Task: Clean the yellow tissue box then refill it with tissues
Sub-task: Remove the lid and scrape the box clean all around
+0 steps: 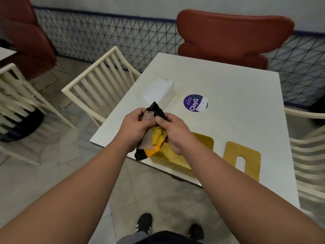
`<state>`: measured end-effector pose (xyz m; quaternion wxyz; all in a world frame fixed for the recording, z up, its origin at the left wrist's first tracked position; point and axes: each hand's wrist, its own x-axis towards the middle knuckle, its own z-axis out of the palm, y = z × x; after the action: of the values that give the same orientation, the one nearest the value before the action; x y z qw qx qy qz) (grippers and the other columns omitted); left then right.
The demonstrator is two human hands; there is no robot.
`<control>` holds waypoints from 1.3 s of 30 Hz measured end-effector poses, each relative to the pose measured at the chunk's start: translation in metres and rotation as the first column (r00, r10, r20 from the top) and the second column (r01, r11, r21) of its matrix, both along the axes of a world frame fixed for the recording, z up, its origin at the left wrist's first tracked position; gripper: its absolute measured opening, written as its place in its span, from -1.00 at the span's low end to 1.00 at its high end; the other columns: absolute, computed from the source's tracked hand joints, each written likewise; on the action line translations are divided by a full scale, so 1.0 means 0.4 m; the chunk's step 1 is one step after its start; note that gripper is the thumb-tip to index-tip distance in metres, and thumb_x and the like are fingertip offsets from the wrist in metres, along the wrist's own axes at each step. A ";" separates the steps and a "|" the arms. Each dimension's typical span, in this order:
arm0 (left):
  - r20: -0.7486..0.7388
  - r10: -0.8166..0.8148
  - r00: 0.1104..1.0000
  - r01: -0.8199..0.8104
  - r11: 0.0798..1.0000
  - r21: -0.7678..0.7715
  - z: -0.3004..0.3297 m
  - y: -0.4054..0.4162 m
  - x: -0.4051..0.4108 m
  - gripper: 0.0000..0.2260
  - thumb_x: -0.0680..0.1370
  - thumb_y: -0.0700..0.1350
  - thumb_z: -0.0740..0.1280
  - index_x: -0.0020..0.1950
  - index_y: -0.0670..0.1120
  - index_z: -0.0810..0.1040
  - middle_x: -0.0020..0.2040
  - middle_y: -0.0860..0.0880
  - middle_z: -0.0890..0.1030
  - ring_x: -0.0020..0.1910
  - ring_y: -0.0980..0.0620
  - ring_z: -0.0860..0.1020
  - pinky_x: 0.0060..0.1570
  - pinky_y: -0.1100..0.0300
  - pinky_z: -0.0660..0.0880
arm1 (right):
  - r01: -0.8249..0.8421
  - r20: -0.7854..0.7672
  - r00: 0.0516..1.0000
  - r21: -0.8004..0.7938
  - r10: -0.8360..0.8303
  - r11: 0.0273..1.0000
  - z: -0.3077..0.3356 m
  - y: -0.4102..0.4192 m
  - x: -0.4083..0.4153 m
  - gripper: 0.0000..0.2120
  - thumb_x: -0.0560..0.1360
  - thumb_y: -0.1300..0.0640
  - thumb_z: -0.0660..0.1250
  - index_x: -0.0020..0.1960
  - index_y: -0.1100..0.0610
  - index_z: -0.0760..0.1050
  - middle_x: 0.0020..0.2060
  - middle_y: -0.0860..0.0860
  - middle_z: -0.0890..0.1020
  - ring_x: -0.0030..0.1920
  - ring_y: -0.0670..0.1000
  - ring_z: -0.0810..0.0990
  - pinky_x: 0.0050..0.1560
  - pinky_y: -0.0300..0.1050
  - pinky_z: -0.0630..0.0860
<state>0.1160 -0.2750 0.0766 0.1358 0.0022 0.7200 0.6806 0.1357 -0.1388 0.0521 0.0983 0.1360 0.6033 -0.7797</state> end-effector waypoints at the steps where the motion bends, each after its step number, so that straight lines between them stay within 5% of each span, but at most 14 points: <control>1: 0.041 0.031 0.999 -0.034 0.996 0.077 0.003 0.001 0.015 -0.88 0.51 -0.30 0.33 -0.01 -0.12 0.59 -0.17 -0.09 0.66 -0.17 -0.04 0.63 -0.14 0.09 0.59 | -0.007 0.010 1.000 -0.077 0.008 0.997 -0.004 0.006 0.003 -0.88 0.50 0.12 0.36 0.03 0.08 0.59 -0.04 0.13 0.68 0.01 0.15 0.64 0.17 0.22 0.53; 6: 0.314 0.056 0.948 -0.185 0.898 0.399 -0.015 -0.018 0.085 -0.77 0.58 -0.11 0.25 0.16 -0.18 0.57 0.02 -0.18 0.65 -0.01 -0.10 0.63 0.05 0.01 0.57 | -0.088 0.096 0.988 -0.301 0.123 0.949 0.023 -0.023 0.029 -0.89 0.56 0.23 0.30 0.07 0.21 0.53 -0.11 0.14 0.65 -0.12 0.09 0.64 -0.07 0.00 0.62; 7: 0.366 0.044 0.929 -0.210 0.880 0.426 -0.023 -0.025 0.097 -0.72 0.59 -0.05 0.24 0.21 -0.16 0.55 0.07 -0.19 0.64 0.03 -0.12 0.62 0.09 -0.02 0.55 | -0.099 0.101 0.987 -0.229 0.125 0.968 0.023 -0.040 0.035 -0.89 0.55 0.21 0.33 0.05 0.19 0.53 -0.12 0.12 0.66 -0.14 0.08 0.64 -0.07 0.01 0.62; 9: 0.399 0.028 0.917 -0.223 0.864 0.452 -0.043 -0.044 0.107 -0.70 0.60 -0.02 0.21 0.26 -0.15 0.51 0.13 -0.21 0.62 0.09 -0.15 0.60 0.12 -0.06 0.54 | -0.102 0.007 0.995 0.206 0.102 0.973 0.008 -0.066 0.039 -0.90 0.48 0.11 0.42 -0.04 0.13 0.57 -0.19 0.04 0.65 -0.20 -0.01 0.61 -0.06 -0.02 0.60; 11: 0.387 0.042 0.921 -0.220 0.876 0.429 -0.058 -0.072 0.110 -0.75 0.63 -0.08 0.18 0.21 -0.16 0.52 0.07 -0.20 0.64 0.02 -0.13 0.62 0.05 -0.03 0.58 | -0.017 -0.145 0.980 0.630 0.139 0.777 0.001 -0.072 0.041 -0.85 0.43 -0.02 0.45 -0.13 0.05 0.58 -0.26 -0.06 0.61 -0.29 -0.13 0.52 -0.24 -0.21 0.48; 13: 0.390 0.089 0.916 -0.235 0.909 0.343 -0.081 -0.111 0.101 -0.79 0.64 -0.10 0.18 0.18 -0.15 0.53 -0.02 -0.16 0.65 -0.08 -0.09 0.64 -0.10 0.03 0.60 | -0.005 -0.170 0.960 0.784 0.222 0.621 0.000 -0.053 0.046 -0.79 0.48 -0.12 0.36 -0.14 0.03 0.54 -0.27 -0.09 0.58 -0.27 -0.13 0.49 -0.30 -0.21 0.36; 16: 0.436 0.157 0.886 -0.268 0.941 0.206 -0.140 -0.172 0.081 -0.75 0.64 -0.08 0.21 0.24 -0.15 0.51 0.03 -0.16 0.66 -0.02 -0.12 0.64 0.00 -0.03 0.57 | -0.261 0.137 0.911 0.922 0.389 0.285 -0.039 -0.022 0.067 -0.68 0.55 -0.20 0.20 -0.04 0.02 0.56 -0.18 -0.06 0.57 -0.13 -0.01 0.53 -0.22 -0.12 0.42; 18: 0.530 0.152 0.834 -0.302 0.931 0.207 -0.177 -0.195 0.082 -0.72 0.64 0.00 0.20 0.19 -0.15 0.55 0.00 -0.14 0.67 -0.03 -0.09 0.64 0.03 0.00 0.55 | -0.381 0.286 0.863 0.910 0.417 0.164 -0.079 -0.017 0.088 -0.68 0.57 -0.16 0.19 0.02 0.04 0.59 -0.11 -0.01 0.62 -0.04 0.04 0.54 -0.12 -0.08 0.47; 22: 0.669 0.047 0.742 -0.306 0.911 0.275 -0.240 -0.224 0.093 -0.68 0.62 0.00 0.17 0.18 -0.17 0.58 -0.13 -0.11 0.67 -0.19 -0.05 0.63 -0.17 0.08 0.52 | -0.361 0.274 0.907 0.898 0.320 0.251 -0.117 -0.031 0.114 -0.72 0.57 -0.11 0.22 0.04 0.01 0.64 -0.03 0.00 0.67 0.00 0.02 0.55 0.00 -0.06 0.50; 31: 0.729 -0.312 0.609 -0.327 0.739 0.589 -0.334 -0.258 0.164 -0.60 0.56 0.06 0.16 0.21 -0.19 0.54 0.10 -0.22 0.59 0.07 -0.20 0.59 0.07 -0.05 0.56 | -0.339 0.240 0.924 0.874 0.298 0.347 -0.116 0.007 0.143 -0.75 0.58 -0.06 0.24 0.15 0.00 0.61 0.05 -0.10 0.63 0.01 -0.10 0.50 -0.06 -0.26 0.34; 33: 0.716 -0.346 0.606 -0.363 0.681 0.636 -0.346 -0.244 0.193 -0.55 0.58 0.09 0.11 0.25 -0.20 0.50 0.15 -0.27 0.55 0.13 -0.28 0.55 0.17 -0.14 0.50 | -0.316 0.208 0.925 0.885 0.318 0.341 -0.126 0.012 0.147 -0.75 0.59 -0.03 0.25 0.16 0.01 0.61 0.01 -0.13 0.62 -0.02 -0.12 0.49 -0.16 -0.42 0.32; 35: 0.720 -0.312 0.619 -0.381 0.683 0.623 -0.360 -0.221 0.209 -0.51 0.60 0.13 0.07 0.35 -0.19 0.42 0.18 -0.29 0.50 0.17 -0.34 0.52 0.27 -0.25 0.38 | -0.300 0.182 0.926 0.887 0.331 0.351 -0.135 0.019 0.148 -0.74 0.59 -0.03 0.24 0.17 0.02 0.61 -0.02 -0.16 0.59 -0.02 -0.14 0.48 -0.20 -0.54 0.25; 37: 0.748 -0.189 0.636 -0.420 0.729 0.541 -0.358 -0.195 0.214 -0.49 0.60 0.16 0.08 0.40 -0.16 0.36 0.20 -0.27 0.45 0.19 -0.35 0.50 0.29 -0.31 0.32 | -0.298 0.164 0.923 0.878 0.349 0.374 -0.140 0.025 0.149 -0.74 0.60 -0.02 0.23 0.16 0.02 0.61 -0.01 -0.16 0.58 0.00 -0.15 0.47 -0.17 -0.45 0.29; 39: 0.753 -0.047 0.656 -0.452 0.775 0.442 -0.333 -0.158 0.214 -0.52 0.60 0.16 0.14 0.32 -0.18 0.42 0.13 -0.23 0.48 0.03 -0.26 0.57 0.10 -0.16 0.50 | -0.299 0.155 0.916 0.879 0.369 0.372 -0.146 0.028 0.149 -0.74 0.60 -0.03 0.22 0.15 0.01 0.61 -0.01 -0.16 0.59 0.00 -0.15 0.46 -0.12 -0.28 0.32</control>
<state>0.2018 -0.3381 -0.0567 0.3210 -0.3112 0.3478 0.8241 0.1952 -0.1278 -0.0063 0.1473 0.0158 0.9376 -0.3145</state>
